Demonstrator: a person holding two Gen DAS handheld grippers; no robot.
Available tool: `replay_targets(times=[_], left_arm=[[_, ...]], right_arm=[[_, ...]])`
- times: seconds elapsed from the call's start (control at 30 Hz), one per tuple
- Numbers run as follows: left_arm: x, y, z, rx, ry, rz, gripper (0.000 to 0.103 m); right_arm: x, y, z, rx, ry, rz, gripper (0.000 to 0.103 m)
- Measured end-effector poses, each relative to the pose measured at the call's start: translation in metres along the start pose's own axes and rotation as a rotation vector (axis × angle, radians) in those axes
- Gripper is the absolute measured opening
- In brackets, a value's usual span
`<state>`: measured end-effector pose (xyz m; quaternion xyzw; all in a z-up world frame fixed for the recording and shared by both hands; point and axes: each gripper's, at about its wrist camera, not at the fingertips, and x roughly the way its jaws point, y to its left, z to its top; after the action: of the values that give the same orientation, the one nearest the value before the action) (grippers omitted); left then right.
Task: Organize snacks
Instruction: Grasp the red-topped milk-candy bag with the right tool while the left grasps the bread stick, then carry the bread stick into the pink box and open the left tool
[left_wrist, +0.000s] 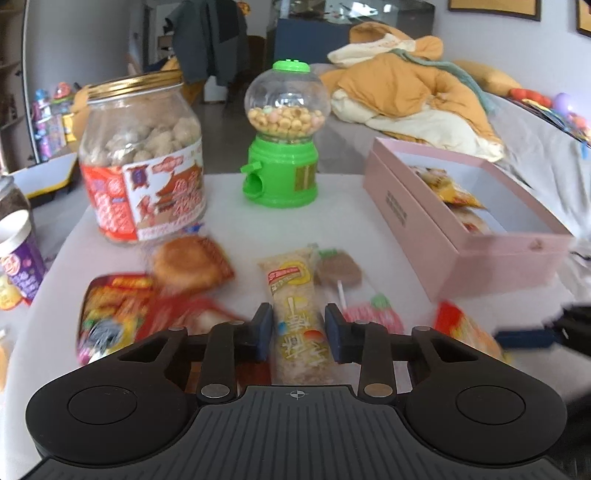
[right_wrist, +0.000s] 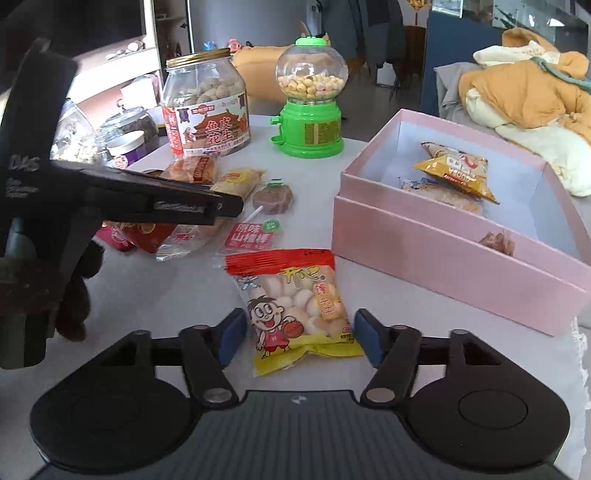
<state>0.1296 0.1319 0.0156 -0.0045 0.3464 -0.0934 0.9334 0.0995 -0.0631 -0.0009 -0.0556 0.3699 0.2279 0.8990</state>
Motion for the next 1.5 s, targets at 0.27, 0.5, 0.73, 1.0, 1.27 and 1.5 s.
replay_targets(times=[0.27,0.5,0.73,1.0,1.27,1.5], left_arm=[[-0.042,-0.006,-0.028,0.045,0.07,0.002,0.034],[-0.022,-0.016,-0.021,0.052,0.081,0.018,0.035],[-0.018,-0.017,-0.017,0.038,0.097,0.021,0.035],[-0.024,-0.015,-0.022,0.017,0.107,0.013,0.035],[-0.045,-0.027,-0.036,-0.04,0.078,-0.015,0.033],[-0.094,-0.08,-0.014,0.018,-0.024,-0.111,0.033]], right_arm=[[0.006,-0.001,0.005,-0.009,0.005,-0.01,0.078],[0.006,-0.004,0.011,0.006,0.027,-0.007,0.065],[-0.012,-0.006,0.008,-0.018,0.037,-0.002,0.052],[-0.058,-0.007,-0.001,-0.049,-0.03,-0.007,0.051],[-0.07,-0.02,-0.018,0.01,-0.032,-0.069,0.051],[-0.09,-0.033,-0.043,0.055,-0.043,-0.096,0.052]])
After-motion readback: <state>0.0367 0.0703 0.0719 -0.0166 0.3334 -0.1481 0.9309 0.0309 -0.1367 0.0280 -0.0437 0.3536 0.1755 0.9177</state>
